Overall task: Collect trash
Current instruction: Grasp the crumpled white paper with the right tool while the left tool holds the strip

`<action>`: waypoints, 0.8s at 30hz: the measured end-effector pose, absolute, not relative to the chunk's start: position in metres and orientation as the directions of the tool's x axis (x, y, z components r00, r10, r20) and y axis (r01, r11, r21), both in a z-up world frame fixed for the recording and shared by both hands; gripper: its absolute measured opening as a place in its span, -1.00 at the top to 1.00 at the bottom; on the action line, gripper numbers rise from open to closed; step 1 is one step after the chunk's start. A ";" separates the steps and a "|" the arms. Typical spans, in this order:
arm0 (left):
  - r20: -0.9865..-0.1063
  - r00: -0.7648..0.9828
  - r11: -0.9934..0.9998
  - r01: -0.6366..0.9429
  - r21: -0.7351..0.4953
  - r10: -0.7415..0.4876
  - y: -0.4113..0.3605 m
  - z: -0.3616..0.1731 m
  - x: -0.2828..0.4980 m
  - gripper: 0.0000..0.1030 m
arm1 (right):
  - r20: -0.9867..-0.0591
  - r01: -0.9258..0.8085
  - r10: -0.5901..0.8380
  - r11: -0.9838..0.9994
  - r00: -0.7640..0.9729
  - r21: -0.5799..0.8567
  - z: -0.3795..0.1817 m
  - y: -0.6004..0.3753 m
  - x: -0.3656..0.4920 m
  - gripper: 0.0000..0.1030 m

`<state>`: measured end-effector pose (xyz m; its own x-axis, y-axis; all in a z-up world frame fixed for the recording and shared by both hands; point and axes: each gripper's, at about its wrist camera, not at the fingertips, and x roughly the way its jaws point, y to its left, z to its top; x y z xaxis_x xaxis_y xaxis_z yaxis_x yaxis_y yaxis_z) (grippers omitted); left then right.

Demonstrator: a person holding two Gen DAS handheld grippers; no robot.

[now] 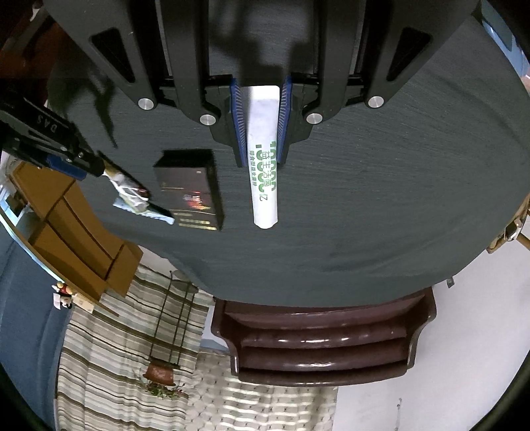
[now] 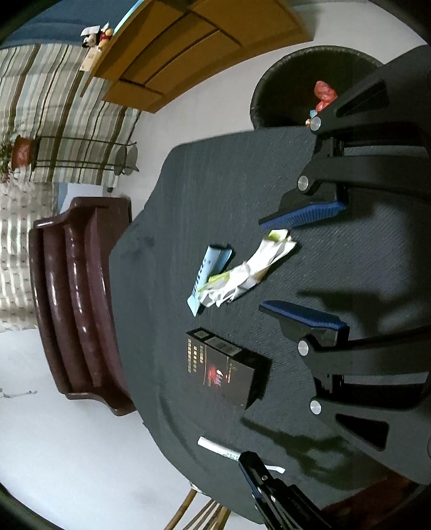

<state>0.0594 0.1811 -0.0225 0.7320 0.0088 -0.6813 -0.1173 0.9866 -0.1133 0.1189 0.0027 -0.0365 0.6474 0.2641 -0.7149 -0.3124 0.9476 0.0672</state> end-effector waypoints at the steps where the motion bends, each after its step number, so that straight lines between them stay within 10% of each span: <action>1: -0.683 0.730 0.986 -0.121 -0.115 0.010 0.183 -0.024 0.060 0.62 | -0.719 -0.315 0.262 0.947 0.644 0.063 -0.037 0.005 0.122 0.15; 24: -0.700 0.715 0.977 -0.155 -0.147 0.008 0.195 -0.034 0.071 0.62 | -0.757 -0.352 0.263 0.935 0.599 0.047 -0.045 0.026 0.144 0.15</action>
